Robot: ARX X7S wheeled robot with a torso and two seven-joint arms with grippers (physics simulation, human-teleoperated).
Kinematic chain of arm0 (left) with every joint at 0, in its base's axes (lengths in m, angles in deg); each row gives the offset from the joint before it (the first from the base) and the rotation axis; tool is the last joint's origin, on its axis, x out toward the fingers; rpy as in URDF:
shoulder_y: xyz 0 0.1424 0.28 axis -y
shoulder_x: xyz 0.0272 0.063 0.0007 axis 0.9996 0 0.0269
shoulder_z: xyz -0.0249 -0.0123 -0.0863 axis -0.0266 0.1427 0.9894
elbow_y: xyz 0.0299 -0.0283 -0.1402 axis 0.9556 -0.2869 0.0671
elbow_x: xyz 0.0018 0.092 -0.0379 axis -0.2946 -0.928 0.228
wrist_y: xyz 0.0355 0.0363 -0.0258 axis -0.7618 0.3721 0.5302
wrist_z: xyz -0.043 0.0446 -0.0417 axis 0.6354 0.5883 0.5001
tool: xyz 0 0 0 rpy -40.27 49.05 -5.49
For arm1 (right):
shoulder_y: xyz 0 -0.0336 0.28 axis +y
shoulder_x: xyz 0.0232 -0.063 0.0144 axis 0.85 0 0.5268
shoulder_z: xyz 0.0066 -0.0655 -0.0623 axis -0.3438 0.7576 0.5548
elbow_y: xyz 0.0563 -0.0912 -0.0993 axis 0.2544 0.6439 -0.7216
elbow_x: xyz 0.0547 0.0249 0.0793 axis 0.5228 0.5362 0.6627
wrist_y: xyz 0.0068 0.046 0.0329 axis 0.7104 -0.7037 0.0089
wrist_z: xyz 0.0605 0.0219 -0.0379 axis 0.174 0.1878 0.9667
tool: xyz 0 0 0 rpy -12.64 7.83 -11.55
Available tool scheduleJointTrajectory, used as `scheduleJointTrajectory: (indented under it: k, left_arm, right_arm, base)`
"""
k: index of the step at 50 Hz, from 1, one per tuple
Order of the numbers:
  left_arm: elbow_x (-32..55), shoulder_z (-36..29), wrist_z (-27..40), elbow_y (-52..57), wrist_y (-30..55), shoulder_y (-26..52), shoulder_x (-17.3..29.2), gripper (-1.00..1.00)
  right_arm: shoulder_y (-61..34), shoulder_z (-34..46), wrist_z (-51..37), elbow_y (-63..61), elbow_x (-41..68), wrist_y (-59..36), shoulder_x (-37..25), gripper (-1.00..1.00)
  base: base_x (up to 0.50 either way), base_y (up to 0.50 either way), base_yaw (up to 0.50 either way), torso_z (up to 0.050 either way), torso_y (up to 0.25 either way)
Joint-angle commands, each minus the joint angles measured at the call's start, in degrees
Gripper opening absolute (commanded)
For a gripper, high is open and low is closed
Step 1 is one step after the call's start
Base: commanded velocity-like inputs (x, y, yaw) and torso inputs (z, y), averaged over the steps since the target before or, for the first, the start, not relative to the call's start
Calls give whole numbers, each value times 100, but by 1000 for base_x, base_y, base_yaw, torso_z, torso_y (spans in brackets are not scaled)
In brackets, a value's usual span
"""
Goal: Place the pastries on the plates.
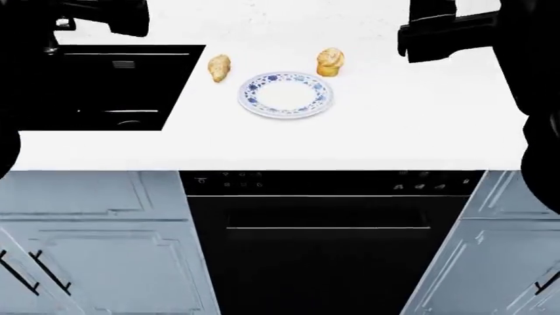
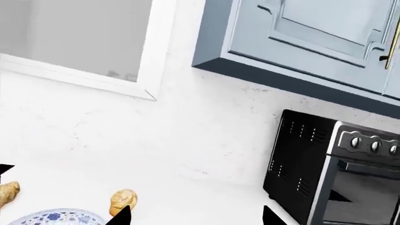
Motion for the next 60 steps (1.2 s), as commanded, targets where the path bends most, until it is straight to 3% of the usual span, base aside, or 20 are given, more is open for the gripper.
scheduleJointTrajectory:
  k: [1,10,28,60]
  left_arm:
    - [533,-740,264,-1062,1363,1939,404,100]
    - [1437,-995,534,-1643,1877,2533,418,100]
    - [2094,-2207,339,-1665,1864,3189,667,100]
    - [2425,-2866,281,-1622,1583,3624,913,100]
  right_arm:
    - [-1252,1027,150,602,849,-234,-303,100]
    - [-987,1107,531,702,587,-230,-267,100]
    - [-1084,1218,362,693,921,-329,-400,100]
    - [-1037,1367,444,812,827,-272,-320,100]
  base:
    - [500,0,0,0,0]
    - [500,0,0,0,0]
    - [500,0,0,0,0]
    - [500,-39,0,0,1]
